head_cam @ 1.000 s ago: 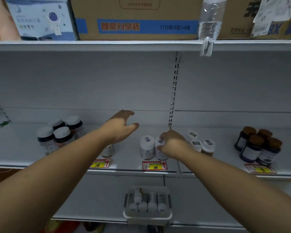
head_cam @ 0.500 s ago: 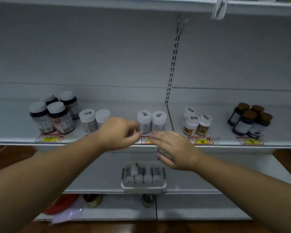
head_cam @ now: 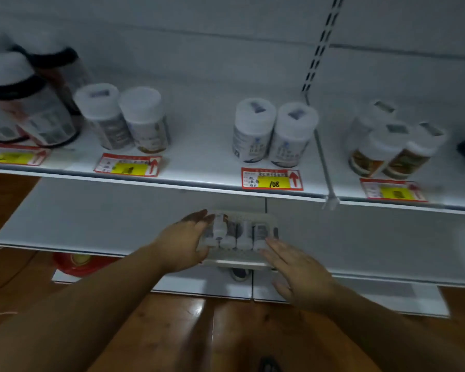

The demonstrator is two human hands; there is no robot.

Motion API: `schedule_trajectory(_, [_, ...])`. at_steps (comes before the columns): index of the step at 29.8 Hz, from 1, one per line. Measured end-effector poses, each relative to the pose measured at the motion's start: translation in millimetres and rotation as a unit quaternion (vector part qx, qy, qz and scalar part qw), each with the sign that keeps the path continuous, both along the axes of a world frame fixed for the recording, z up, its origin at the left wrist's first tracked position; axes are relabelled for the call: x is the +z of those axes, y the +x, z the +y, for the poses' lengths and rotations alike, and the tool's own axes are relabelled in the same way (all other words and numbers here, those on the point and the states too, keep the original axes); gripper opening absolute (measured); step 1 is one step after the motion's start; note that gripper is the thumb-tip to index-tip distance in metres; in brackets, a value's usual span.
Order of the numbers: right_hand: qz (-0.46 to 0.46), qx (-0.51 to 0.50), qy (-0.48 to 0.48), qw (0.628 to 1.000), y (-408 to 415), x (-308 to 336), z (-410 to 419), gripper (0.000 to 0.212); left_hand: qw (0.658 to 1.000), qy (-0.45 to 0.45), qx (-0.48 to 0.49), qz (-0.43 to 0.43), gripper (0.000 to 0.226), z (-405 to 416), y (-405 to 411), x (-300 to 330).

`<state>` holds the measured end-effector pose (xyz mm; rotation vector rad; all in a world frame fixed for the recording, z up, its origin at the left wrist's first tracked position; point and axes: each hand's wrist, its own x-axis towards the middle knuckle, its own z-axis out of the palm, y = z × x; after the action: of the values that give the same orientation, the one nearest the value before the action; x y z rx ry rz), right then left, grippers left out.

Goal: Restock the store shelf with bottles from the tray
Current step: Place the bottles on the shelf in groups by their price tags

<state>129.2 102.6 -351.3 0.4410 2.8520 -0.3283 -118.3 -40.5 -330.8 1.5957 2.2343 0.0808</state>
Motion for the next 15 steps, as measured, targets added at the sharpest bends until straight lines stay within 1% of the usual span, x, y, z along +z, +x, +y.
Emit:
schedule_trajectory(2, [0.004, -0.035, -0.026, 0.999, -15.0, -38.3, 14.8, 0.066, 1.0, -0.011, 0.016, -0.005, 0.076, 14.9, -4.9, -34.5])
schedule_trajectory(4, [0.011, -0.078, -0.026, 0.997, -27.7, -74.8, 31.9, 0.066, 0.999, -0.028, 0.027, -0.012, 0.075, 33.3, -8.7, -68.9])
schedule_trajectory(7, [0.005, -0.13, -0.023, 0.991, -48.5, -125.8, 65.5, 0.072, 0.996, -0.037, 0.069, -0.051, 0.078, 63.9, -13.4, -117.8])
schedule_trajectory(9, [-0.033, -0.12, -0.022, 0.992, -65.0, -152.0, 81.3, 0.078, 0.993, -0.027, 0.094, -0.07, 0.081, 78.0, -14.2, -145.1])
schedule_trajectory(11, [-0.053, -0.087, 0.0, 0.995, -82.2, -172.7, 90.0, 0.085, 0.991, -0.007, 0.112, -0.073, 0.083, 83.6, -14.8, -169.1])
schedule_trajectory(13, [-0.079, -0.047, 0.051, 0.994, -94.9, -186.4, 94.4, 0.093, 0.993, -0.003, 0.107, -0.052, 0.084, 84.7, -12.9, -187.4])
schedule_trajectory(15, [-0.097, -0.037, 0.102, 0.989, -101.7, -196.2, 92.6, 0.091, 0.993, 0.013, 0.115, -0.038, 0.082, 84.9, -12.4, -199.6])
